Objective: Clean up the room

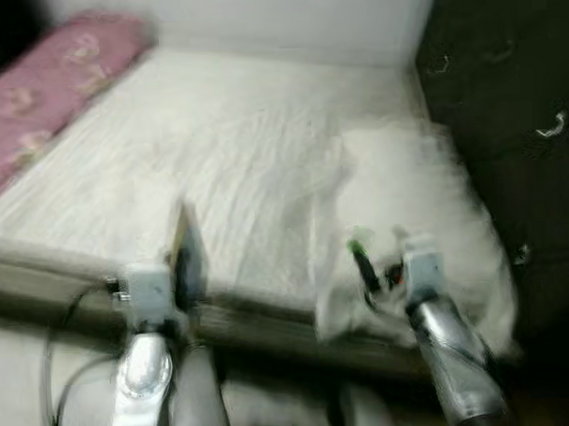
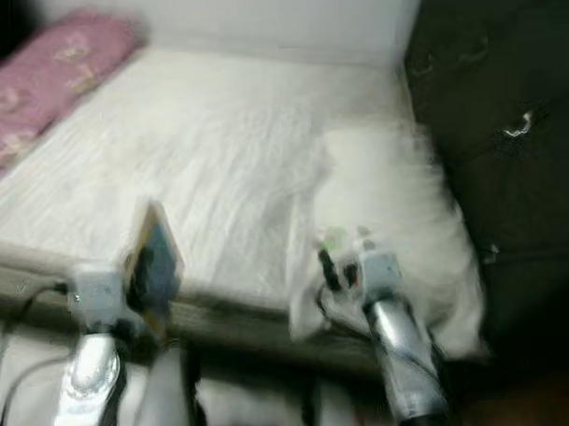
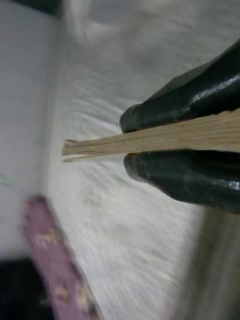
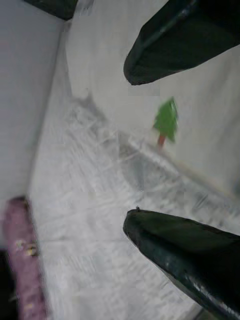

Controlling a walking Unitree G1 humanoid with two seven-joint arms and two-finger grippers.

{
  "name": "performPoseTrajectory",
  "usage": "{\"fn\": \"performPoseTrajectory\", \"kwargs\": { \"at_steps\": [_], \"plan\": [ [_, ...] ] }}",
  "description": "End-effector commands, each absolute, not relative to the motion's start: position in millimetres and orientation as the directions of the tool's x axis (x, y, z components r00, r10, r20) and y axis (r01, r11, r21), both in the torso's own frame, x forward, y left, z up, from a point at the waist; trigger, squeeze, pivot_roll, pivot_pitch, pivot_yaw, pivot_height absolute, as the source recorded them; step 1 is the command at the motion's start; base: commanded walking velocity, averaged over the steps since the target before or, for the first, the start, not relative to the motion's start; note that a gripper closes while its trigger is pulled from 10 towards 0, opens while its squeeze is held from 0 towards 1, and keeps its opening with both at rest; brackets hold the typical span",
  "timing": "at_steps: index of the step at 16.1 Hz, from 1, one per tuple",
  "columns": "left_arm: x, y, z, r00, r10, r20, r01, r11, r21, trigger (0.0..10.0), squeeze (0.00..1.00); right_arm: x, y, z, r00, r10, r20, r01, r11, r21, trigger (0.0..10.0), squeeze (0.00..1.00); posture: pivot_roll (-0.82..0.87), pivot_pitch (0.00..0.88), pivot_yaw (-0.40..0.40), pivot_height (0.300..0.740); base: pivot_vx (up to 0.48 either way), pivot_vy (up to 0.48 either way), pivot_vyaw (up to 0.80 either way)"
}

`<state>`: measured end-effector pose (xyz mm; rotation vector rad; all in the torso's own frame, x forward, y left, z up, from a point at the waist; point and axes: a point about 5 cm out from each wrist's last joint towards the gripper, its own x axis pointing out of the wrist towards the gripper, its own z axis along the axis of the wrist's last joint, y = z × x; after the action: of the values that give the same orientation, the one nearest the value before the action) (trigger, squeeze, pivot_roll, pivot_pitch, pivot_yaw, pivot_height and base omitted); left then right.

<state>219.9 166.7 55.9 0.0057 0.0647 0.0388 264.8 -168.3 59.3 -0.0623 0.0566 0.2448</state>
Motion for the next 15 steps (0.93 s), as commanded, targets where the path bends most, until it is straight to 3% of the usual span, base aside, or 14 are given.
{"fn": "performPoseTrajectory", "kwargs": {
  "at_steps": [1,15],
  "plan": [
    [221.0,169.9,58.2,0.997,0.038,-0.06,-0.037,0.999,0.014,10.0,0.0,262.4,-167.1,56.3,0.966,0.247,-0.075,-0.251,0.967,-0.051,10.0,0.0,-0.04,0.0,-0.018,0.63,0.0,0.0,0.0],
    [221.5,167.1,58.7,0.998,-0.005,-0.055,0.003,0.999,-0.035,10.0,0.0,262.6,-170.0,55.0,0.964,0.251,-0.082,-0.256,0.965,-0.059,10.0,0.0,-0.05,0.0,-0.026,0.63,0.019,0.0,0.0]
  ]
}}
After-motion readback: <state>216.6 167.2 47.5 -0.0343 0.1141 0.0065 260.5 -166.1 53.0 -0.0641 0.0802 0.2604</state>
